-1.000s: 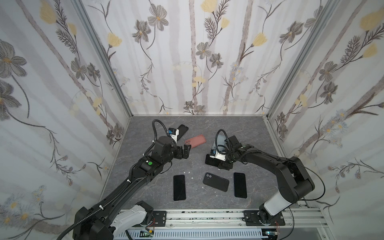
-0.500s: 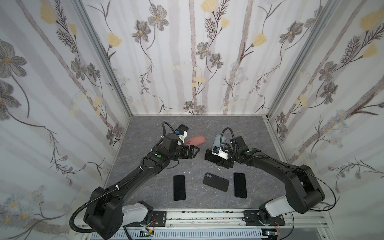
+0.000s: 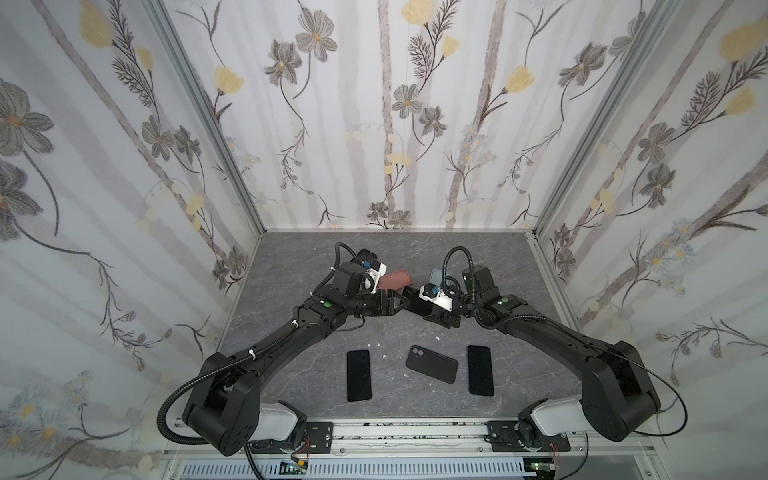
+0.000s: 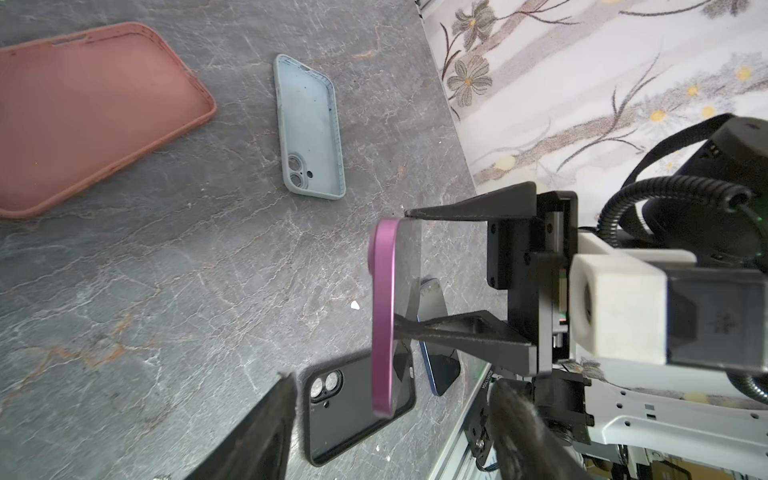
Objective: Put the phone into the phone case
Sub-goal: 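Lift the phone with the right gripper toward the left gripper while the left gripper approaches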
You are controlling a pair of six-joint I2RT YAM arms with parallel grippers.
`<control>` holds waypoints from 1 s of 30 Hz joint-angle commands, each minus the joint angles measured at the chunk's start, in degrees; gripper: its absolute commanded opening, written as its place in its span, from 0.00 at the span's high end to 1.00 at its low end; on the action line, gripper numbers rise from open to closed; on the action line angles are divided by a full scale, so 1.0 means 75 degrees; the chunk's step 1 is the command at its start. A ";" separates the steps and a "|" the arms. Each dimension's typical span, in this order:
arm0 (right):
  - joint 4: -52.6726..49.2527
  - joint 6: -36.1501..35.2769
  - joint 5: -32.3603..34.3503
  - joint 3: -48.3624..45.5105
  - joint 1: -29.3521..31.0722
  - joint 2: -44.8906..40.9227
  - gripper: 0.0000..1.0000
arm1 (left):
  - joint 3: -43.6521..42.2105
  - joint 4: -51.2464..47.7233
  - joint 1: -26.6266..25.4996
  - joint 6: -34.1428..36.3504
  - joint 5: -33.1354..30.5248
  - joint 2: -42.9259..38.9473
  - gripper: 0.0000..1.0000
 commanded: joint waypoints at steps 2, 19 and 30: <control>0.0027 -0.0054 -0.0375 0.0203 0.0137 -0.0120 0.45 | 0.0173 -0.0048 -0.0009 0.0048 0.0748 0.0195 0.36; -0.0481 -0.0181 -0.0305 0.0338 0.0394 -0.0230 0.45 | 0.0159 -0.0049 -0.0010 0.0067 0.1175 0.0293 0.68; -0.0754 -0.0247 -0.0279 0.0526 0.0441 -0.0196 0.45 | 0.0119 -0.0077 -0.0020 0.0088 0.1176 0.0334 1.00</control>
